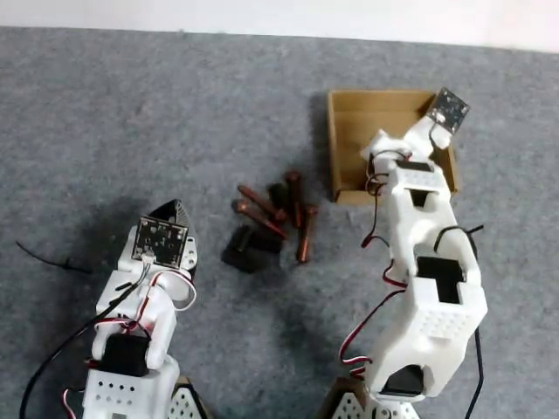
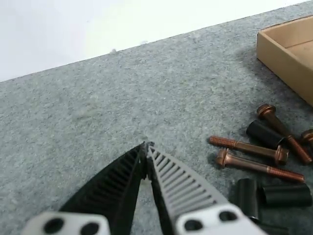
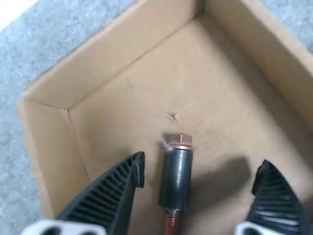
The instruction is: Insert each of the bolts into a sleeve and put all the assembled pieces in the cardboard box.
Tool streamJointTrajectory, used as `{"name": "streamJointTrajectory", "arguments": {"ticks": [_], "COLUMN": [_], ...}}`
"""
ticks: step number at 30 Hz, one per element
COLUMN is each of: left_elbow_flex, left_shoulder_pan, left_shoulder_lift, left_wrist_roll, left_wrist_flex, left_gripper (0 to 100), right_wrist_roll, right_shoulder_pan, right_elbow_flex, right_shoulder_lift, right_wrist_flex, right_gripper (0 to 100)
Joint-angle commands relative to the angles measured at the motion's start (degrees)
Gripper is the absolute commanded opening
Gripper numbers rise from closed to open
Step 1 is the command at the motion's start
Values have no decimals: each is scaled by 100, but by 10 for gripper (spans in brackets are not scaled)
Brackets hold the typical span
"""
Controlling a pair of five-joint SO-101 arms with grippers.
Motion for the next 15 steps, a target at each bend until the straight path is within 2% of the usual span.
{"name": "streamJointTrajectory", "arguments": {"ticks": [1,7,15], "left_elbow_flex": [110,110,110], "left_shoulder_pan": [-92,-92,-92], "left_shoulder_lift": [-57,-57,-57], "left_wrist_roll": [-18,-18,-18], "left_wrist_flex": [-149,-149,-149], "left_gripper": [7,7,7], "right_wrist_roll": [-35,-35,-35], "right_shoulder_pan": [13,-356,-1323], "right_elbow_flex": [-286,-13,1446], "right_shoulder_lift": [-409,-1596,-3433], "right_wrist_flex": [189,1086,1112], "right_gripper": [320,320,320]}}
